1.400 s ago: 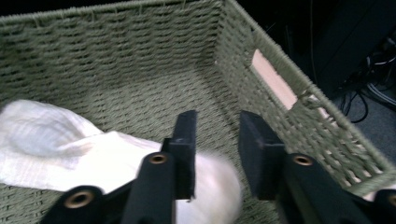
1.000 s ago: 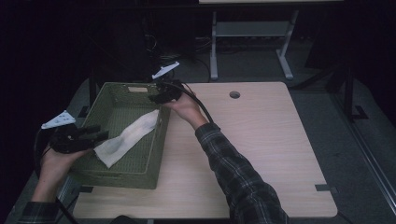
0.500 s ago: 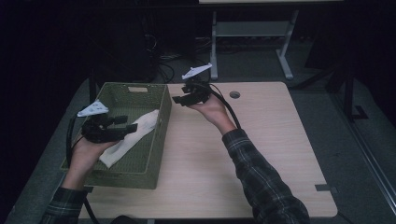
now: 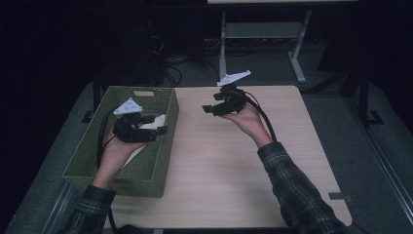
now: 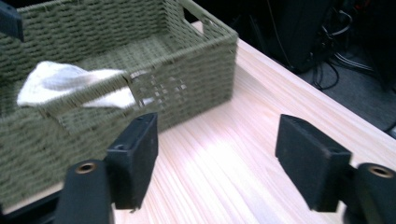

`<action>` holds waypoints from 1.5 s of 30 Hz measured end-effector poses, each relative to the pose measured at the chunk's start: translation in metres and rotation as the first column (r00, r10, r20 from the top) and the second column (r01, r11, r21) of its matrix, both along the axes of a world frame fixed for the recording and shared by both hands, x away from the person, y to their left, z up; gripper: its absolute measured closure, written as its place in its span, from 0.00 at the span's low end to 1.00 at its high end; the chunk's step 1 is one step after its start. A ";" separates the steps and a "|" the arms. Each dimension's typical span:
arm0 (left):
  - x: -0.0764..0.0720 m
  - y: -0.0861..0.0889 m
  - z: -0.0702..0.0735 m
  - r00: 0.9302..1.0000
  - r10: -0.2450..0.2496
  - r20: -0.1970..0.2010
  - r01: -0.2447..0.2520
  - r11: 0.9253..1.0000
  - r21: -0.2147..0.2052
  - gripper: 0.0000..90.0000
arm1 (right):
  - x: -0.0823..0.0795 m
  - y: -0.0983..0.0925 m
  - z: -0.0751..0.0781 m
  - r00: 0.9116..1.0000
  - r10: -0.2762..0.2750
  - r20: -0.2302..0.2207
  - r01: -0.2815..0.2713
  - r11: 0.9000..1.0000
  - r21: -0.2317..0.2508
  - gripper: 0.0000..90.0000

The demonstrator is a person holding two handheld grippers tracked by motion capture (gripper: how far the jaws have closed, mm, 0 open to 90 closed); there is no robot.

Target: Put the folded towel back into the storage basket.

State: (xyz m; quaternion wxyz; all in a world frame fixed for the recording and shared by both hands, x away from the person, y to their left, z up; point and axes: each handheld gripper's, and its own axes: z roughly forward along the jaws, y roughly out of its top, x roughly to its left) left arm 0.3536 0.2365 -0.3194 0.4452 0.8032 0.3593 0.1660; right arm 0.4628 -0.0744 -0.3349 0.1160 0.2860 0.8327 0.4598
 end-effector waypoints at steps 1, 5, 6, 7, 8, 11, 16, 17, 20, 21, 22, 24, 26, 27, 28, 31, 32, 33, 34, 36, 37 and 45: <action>0.001 -0.007 0.000 1.000 -0.008 -0.004 0.008 1.000 0.007 0.34 | -0.001 -0.005 -0.001 1.000 -0.003 0.005 0.003 1.000 -0.002 0.31; 0.002 -0.028 0.000 1.000 -0.029 -0.001 0.029 0.999 0.019 0.28 | -0.012 -0.030 -0.001 1.000 -0.028 0.005 0.028 1.000 0.008 0.27; 0.002 -0.028 0.000 1.000 -0.029 -0.001 0.029 0.999 0.019 0.27 | -0.012 -0.030 -0.001 1.000 -0.028 0.005 0.028 1.000 0.008 0.27; 0.003 -0.036 -0.001 0.999 -0.043 -0.001 0.043 0.999 0.029 0.26 | -0.016 -0.039 -0.002 0.999 -0.033 0.005 0.033 0.999 0.002 0.25; 0.003 -0.036 -0.001 0.999 -0.043 -0.001 0.043 0.999 0.029 0.25 | -0.019 -0.044 -0.002 0.999 -0.044 0.003 0.044 0.999 -0.001 0.24; 0.004 -0.050 -0.005 0.998 -0.060 0.004 0.060 0.998 0.019 0.23 | -0.024 -0.055 -0.005 0.999 -0.054 0.006 0.054 0.999 -0.004 0.23; 0.003 -0.063 -0.011 0.997 -0.080 0.003 0.080 0.997 0.024 0.22 | -0.033 -0.070 -0.012 0.997 -0.073 0.001 0.073 0.997 0.001 0.22; 0.002 -0.070 -0.016 0.996 -0.093 -0.001 0.093 0.995 0.029 0.22 | -0.037 -0.077 -0.017 0.997 -0.080 -0.002 0.080 0.997 0.005 0.21; 0.001 -0.075 -0.019 0.995 -0.100 -0.006 0.100 0.994 0.031 0.20 | -0.043 -0.086 -0.022 0.996 -0.091 -0.010 0.091 0.996 0.012 0.21; 0.000 -0.079 -0.022 0.994 -0.108 -0.007 0.109 0.994 0.032 0.20 | -0.045 -0.089 -0.024 0.996 -0.091 -0.007 0.091 0.996 0.013 0.21; -0.001 -0.082 -0.024 0.994 -0.113 -0.006 0.114 0.993 0.033 0.20 | -0.050 -0.095 -0.028 0.995 -0.095 -0.008 0.095 0.995 0.012 0.21; -0.003 -0.088 -0.027 0.993 -0.119 -0.007 0.119 0.992 0.034 0.19 | -0.055 -0.103 -0.032 0.995 -0.103 -0.009 0.103 0.995 0.012 0.21; -0.004 -0.093 -0.031 0.992 -0.129 -0.008 0.129 0.991 0.036 0.18 | -0.064 -0.114 -0.039 0.994 -0.110 -0.011 0.111 0.994 0.018 0.21; -0.006 -0.099 -0.035 0.990 -0.138 -0.012 0.139 0.990 0.037 0.18 | -0.067 -0.119 -0.041 0.994 -0.112 -0.011 0.112 0.994 0.018 0.20; -0.006 -0.099 -0.035 0.990 -0.138 -0.012 0.139 0.990 0.037 0.18 | -0.067 -0.119 -0.041 0.994 -0.112 -0.011 0.112 0.994 0.018 0.20; -0.011 -0.111 -0.044 0.988 -0.151 -0.021 0.152 0.987 0.045 0.18 | -0.080 -0.134 -0.050 0.991 -0.130 -0.021 0.131 0.991 0.024 0.20; -0.011 -0.111 -0.044 0.988 -0.151 -0.021 0.152 0.987 0.045 0.18 | -0.080 -0.134 -0.050 0.991 -0.130 -0.021 0.131 0.991 0.024 0.20; -0.012 -0.114 -0.046 0.987 -0.156 -0.023 0.157 0.987 0.045 0.18 | -0.083 -0.138 -0.052 0.991 -0.135 -0.019 0.135 0.991 0.023 0.20; -0.013 -0.117 -0.048 0.986 -0.164 -0.027 0.165 0.985 0.052 0.18 | -0.087 -0.141 -0.055 0.990 -0.139 -0.019 0.140 0.990 0.026 0.20; -0.016 -0.123 -0.054 0.985 -0.172 -0.030 0.173 0.983 0.058 0.18 | -0.093 -0.146 -0.059 0.988 -0.151 -0.026 0.151 0.988 0.021 0.20; -0.018 -0.127 -0.059 0.984 -0.178 -0.030 0.179 0.981 0.070 0.18 | -0.099 -0.153 -0.065 0.987 -0.155 -0.030 0.156 0.988 0.020 0.20; -0.024 -0.135 -0.081 0.979 -0.195 -0.055 0.200 0.975 0.094 0.18 | -0.123 -0.175 -0.088 0.981 -0.185 -0.052 0.186 0.983 -0.003 0.19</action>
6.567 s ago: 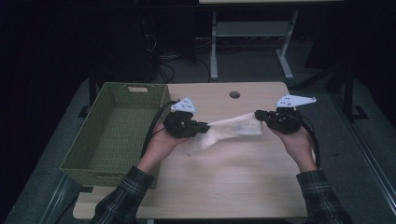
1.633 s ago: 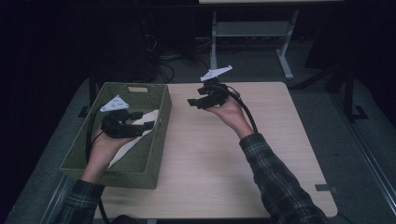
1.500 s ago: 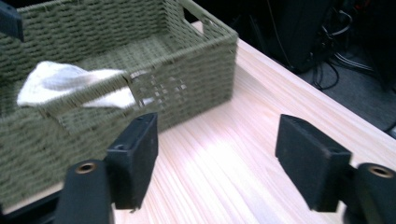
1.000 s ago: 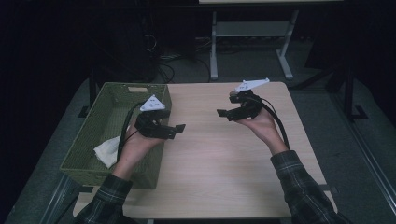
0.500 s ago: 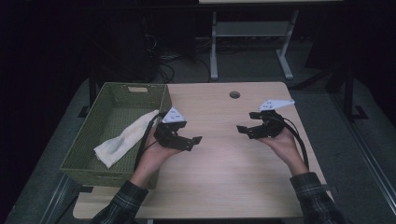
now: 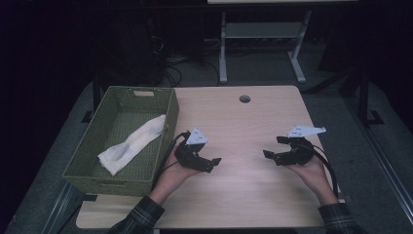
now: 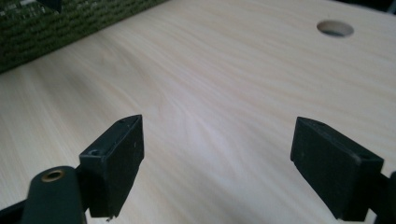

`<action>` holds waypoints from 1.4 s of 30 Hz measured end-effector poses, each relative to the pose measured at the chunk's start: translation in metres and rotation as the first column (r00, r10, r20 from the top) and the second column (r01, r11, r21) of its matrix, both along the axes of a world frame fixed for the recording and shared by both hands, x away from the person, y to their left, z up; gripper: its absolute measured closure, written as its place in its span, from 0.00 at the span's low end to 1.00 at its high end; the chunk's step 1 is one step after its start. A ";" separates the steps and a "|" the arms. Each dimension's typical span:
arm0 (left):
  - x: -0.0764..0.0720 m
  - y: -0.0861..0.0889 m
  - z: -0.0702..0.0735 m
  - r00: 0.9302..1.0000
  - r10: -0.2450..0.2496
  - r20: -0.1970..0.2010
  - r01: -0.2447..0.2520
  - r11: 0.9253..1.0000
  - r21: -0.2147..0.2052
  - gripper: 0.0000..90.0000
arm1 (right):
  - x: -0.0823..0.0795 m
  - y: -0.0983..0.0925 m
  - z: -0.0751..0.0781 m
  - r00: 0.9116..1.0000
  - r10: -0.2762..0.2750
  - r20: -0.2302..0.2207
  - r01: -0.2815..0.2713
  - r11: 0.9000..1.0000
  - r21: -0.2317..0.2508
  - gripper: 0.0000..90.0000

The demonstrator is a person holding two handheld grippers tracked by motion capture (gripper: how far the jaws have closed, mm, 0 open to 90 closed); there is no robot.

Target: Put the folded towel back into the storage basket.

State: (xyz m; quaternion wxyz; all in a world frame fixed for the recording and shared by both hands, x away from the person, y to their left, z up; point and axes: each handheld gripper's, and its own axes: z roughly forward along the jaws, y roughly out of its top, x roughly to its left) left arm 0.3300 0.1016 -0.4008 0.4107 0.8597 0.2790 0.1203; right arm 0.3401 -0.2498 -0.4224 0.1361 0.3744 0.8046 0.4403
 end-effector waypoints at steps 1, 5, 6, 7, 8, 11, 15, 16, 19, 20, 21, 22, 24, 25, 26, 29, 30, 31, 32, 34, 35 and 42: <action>-0.001 -0.001 -0.003 1.000 -0.002 -0.003 0.002 1.000 0.006 0.18 | 0.000 0.000 0.000 1.000 0.000 0.000 0.000 1.000 0.000 0.19; -0.005 -0.001 -0.012 1.000 -0.012 0.002 0.012 1.000 0.021 0.18 | -0.014 -0.012 -0.009 1.000 -0.023 -0.015 0.023 1.000 -0.009 0.19; -0.007 -0.001 -0.017 1.000 -0.015 0.001 0.015 1.000 0.024 0.18 | -0.017 -0.014 -0.010 1.000 -0.027 -0.015 0.027 1.000 -0.009 0.19; -0.007 -0.001 -0.017 1.000 -0.015 0.001 0.015 1.000 0.024 0.17 | -0.020 -0.016 -0.011 0.999 -0.032 -0.023 0.032 0.999 -0.009 0.18; -0.010 -0.001 -0.023 1.000 -0.021 -0.002 0.021 0.999 0.032 0.17 | -0.024 -0.018 -0.013 0.999 -0.038 -0.023 0.038 0.999 -0.014 0.18; -0.013 -0.001 -0.029 1.000 -0.023 -0.001 0.023 0.999 0.046 0.17 | -0.030 -0.022 -0.016 0.999 -0.047 -0.028 0.046 0.999 -0.016 0.18; -0.017 0.001 -0.039 1.000 -0.024 -0.019 0.025 0.998 0.065 0.16 | -0.043 -0.030 -0.022 0.997 -0.067 -0.039 0.066 0.998 -0.017 0.16; -0.018 0.002 -0.042 0.999 -0.023 -0.023 0.025 0.997 0.078 0.16 | -0.046 -0.032 -0.023 0.997 -0.071 -0.040 0.070 0.997 -0.017 0.16; -0.021 0.004 -0.049 0.999 -0.015 -0.040 0.018 0.997 0.081 0.16 | -0.053 -0.040 -0.028 0.996 -0.080 -0.048 0.080 0.997 -0.013 0.14; -0.022 0.006 -0.053 0.999 -0.015 -0.041 0.019 0.995 0.095 0.16 | -0.056 -0.044 -0.032 0.994 -0.094 -0.055 0.092 0.995 -0.028 0.13; -0.022 0.006 -0.053 0.999 -0.015 -0.041 0.019 0.995 0.095 0.16 | -0.056 -0.044 -0.032 0.994 -0.094 -0.055 0.092 0.995 -0.028 0.13; -0.024 0.007 -0.056 0.999 -0.018 -0.045 0.022 0.995 0.098 0.15 | -0.059 -0.048 -0.036 0.993 -0.098 -0.065 0.096 0.995 -0.038 0.12; -0.025 0.008 -0.058 0.999 -0.016 -0.044 0.021 0.994 0.103 0.15 | -0.062 -0.051 -0.041 0.990 -0.112 -0.081 0.108 0.993 -0.052 0.11; -0.025 0.008 -0.058 0.999 -0.016 -0.044 0.021 0.994 0.103 0.15 | -0.064 -0.052 -0.044 0.990 -0.118 -0.081 0.112 0.991 -0.069 0.10; -0.026 0.009 -0.059 0.999 -0.020 -0.035 0.024 0.992 0.124 0.15 | -0.065 -0.053 -0.046 0.988 -0.124 -0.091 0.117 0.990 -0.078 0.09; -0.026 0.009 -0.061 0.999 -0.019 -0.036 0.023 0.992 0.121 0.14 | -0.068 -0.056 -0.051 0.987 -0.133 -0.096 0.124 0.988 -0.092 0.06; -0.025 0.009 -0.062 0.999 -0.019 -0.032 0.023 0.992 0.122 0.14 | -0.070 -0.059 -0.055 0.984 -0.148 -0.098 0.137 0.985 -0.104 0.03; -0.025 0.009 -0.064 0.999 -0.023 -0.034 0.028 0.990 0.139 0.14 | -0.070 -0.060 -0.057 0.983 -0.156 -0.097 0.145 0.983 -0.110 0.03; -0.025 0.009 -0.064 0.999 -0.023 -0.034 0.028 0.990 0.139 0.14 | -0.071 -0.061 -0.059 0.982 -0.165 -0.092 0.154 0.981 -0.122 0.03; -0.024 0.008 -0.068 0.999 -0.029 -0.024 0.033 0.986 0.164 0.14 | -0.072 -0.062 -0.058 0.981 -0.176 -0.077 0.166 0.978 -0.124 0.02; -0.024 0.008 -0.068 0.999 -0.029 -0.024 0.033 0.986 0.164 0.14 | -0.072 -0.062 -0.058 0.981 -0.176 -0.077 0.166 0.978 -0.124 0.02; -0.024 0.010 -0.075 0.999 -0.032 -0.030 0.035 0.994 0.106 0.14 | -0.071 -0.058 -0.061 0.979 -0.189 -0.070 0.175 0.969 -0.176 0.02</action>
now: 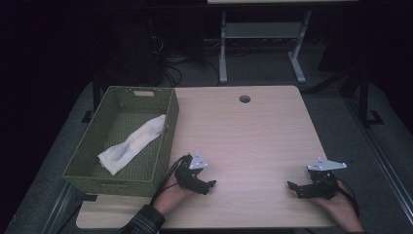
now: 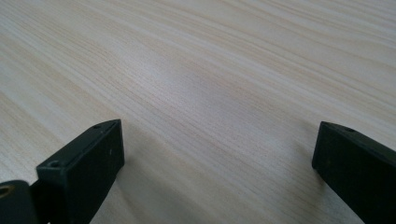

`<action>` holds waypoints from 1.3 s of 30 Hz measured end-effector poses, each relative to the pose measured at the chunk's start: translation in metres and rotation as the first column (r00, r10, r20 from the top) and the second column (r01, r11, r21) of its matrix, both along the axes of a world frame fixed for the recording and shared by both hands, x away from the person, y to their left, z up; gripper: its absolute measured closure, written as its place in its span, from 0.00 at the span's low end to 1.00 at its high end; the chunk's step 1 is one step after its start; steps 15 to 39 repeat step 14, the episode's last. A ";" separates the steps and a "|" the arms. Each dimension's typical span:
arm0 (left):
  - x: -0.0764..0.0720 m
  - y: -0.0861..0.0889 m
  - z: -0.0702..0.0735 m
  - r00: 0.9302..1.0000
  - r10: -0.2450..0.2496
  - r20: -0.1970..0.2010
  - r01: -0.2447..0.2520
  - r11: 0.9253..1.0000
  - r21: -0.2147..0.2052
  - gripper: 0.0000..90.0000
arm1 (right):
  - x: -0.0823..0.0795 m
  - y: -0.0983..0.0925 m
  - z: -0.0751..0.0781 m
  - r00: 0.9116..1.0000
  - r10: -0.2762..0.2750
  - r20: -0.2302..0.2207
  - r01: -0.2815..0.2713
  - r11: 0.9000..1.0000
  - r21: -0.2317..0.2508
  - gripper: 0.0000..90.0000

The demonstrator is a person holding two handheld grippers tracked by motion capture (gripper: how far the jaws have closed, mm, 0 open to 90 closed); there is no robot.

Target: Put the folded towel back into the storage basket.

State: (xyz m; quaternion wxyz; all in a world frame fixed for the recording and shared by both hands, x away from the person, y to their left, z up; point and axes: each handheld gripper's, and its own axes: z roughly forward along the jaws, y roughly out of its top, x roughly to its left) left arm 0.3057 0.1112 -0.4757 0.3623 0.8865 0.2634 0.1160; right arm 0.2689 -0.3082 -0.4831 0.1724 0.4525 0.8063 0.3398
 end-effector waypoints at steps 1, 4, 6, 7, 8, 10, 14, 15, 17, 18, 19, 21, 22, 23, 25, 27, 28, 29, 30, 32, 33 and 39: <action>0.000 0.001 -0.002 1.000 -0.001 -0.003 0.001 1.000 -0.022 0.14 | 0.000 0.000 0.000 1.000 0.000 0.000 0.000 1.000 0.000 0.02; 0.000 0.000 -0.002 1.000 -0.001 -0.004 0.001 1.000 -0.021 0.13 | 0.000 0.000 0.000 1.000 0.002 0.000 -0.002 1.000 -0.001 0.02; 0.000 0.000 -0.002 1.000 -0.001 -0.004 0.001 1.000 -0.021 0.13 | 0.000 0.000 0.000 1.000 0.002 0.000 -0.002 1.000 -0.001 0.02; 0.000 0.000 -0.002 1.000 -0.001 -0.004 0.001 1.000 -0.021 0.13 | 0.000 0.000 0.000 1.000 0.002 0.000 -0.002 1.000 -0.001 0.02; 0.000 0.000 -0.002 1.000 0.000 -0.004 0.000 1.000 -0.021 0.13 | 0.000 0.000 0.000 1.000 0.001 0.000 -0.001 1.000 -0.001 0.02; 0.000 0.000 -0.002 1.000 -0.001 -0.003 0.001 1.000 -0.021 0.13 | 0.000 0.000 0.000 1.000 0.001 0.000 -0.001 1.000 -0.001 0.02; 0.000 0.000 -0.002 1.000 0.000 -0.004 0.000 1.000 -0.021 0.13 | 0.000 0.000 0.000 1.000 0.001 0.000 -0.001 1.000 -0.001 0.02; 0.000 0.000 -0.002 1.000 0.000 -0.004 0.000 1.000 -0.021 0.13 | 0.000 0.000 0.000 1.000 0.001 0.000 -0.001 1.000 -0.001 0.02; 0.000 0.000 -0.002 1.000 0.000 -0.004 0.000 1.000 -0.021 0.13 | 0.000 0.000 0.000 1.000 0.001 0.000 -0.001 1.000 -0.001 0.02; 0.000 0.000 -0.002 1.000 0.000 -0.004 0.000 1.000 -0.021 0.13 | 0.000 0.000 0.000 1.000 0.001 0.000 -0.001 1.000 -0.001 0.02; 0.000 0.000 -0.002 1.000 0.000 -0.004 0.000 1.000 -0.021 0.13 | 0.000 0.000 0.000 1.000 0.001 0.000 -0.001 1.000 -0.001 0.02; 0.000 0.000 -0.002 1.000 0.000 -0.004 0.000 1.000 -0.021 0.13 | 0.000 0.000 0.000 1.000 0.001 0.000 -0.001 1.000 -0.001 0.02; 0.000 0.000 -0.002 1.000 0.000 -0.004 0.000 1.000 -0.021 0.13 | 0.000 0.000 0.000 1.000 0.001 0.000 -0.001 1.000 -0.001 0.02; 0.000 0.000 -0.002 1.000 0.000 -0.004 0.000 1.000 -0.021 0.13 | 0.000 0.000 0.000 1.000 0.001 0.000 -0.001 1.000 -0.001 0.02; 0.000 0.000 -0.002 1.000 0.000 -0.004 0.000 1.000 -0.021 0.13 | 0.000 0.000 0.000 1.000 0.001 0.000 -0.001 1.000 -0.001 0.02; 0.000 0.000 -0.002 1.000 0.000 -0.004 0.000 1.000 -0.021 0.13 | 0.000 0.000 0.000 1.000 0.001 0.000 -0.001 1.000 -0.001 0.02; 0.000 0.000 -0.002 1.000 0.000 -0.004 0.000 1.000 -0.021 0.13 | 0.000 0.000 0.000 1.000 0.001 0.000 -0.001 1.000 -0.001 0.02; 0.000 0.000 -0.002 1.000 0.000 -0.004 0.000 1.000 -0.021 0.13 | 0.000 0.000 0.000 1.000 0.001 0.000 -0.001 1.000 -0.001 0.02; 0.000 0.000 -0.002 1.000 0.000 -0.004 0.000 1.000 -0.021 0.13 | 0.000 0.000 0.000 1.000 0.001 0.000 -0.001 1.000 -0.001 0.02; 0.000 0.000 -0.002 1.000 0.000 -0.004 0.000 1.000 -0.021 0.13 | 0.000 0.000 0.000 1.000 0.001 0.000 -0.001 1.000 -0.001 0.02; 0.000 0.000 -0.002 1.000 0.000 -0.004 0.000 1.000 -0.021 0.13 | 0.000 0.000 0.000 1.000 0.001 0.000 -0.001 1.000 -0.001 0.02; 0.000 0.000 -0.002 1.000 0.000 -0.004 0.000 1.000 -0.021 0.13 | 0.000 0.000 0.000 1.000 0.001 0.000 -0.001 1.000 -0.001 0.02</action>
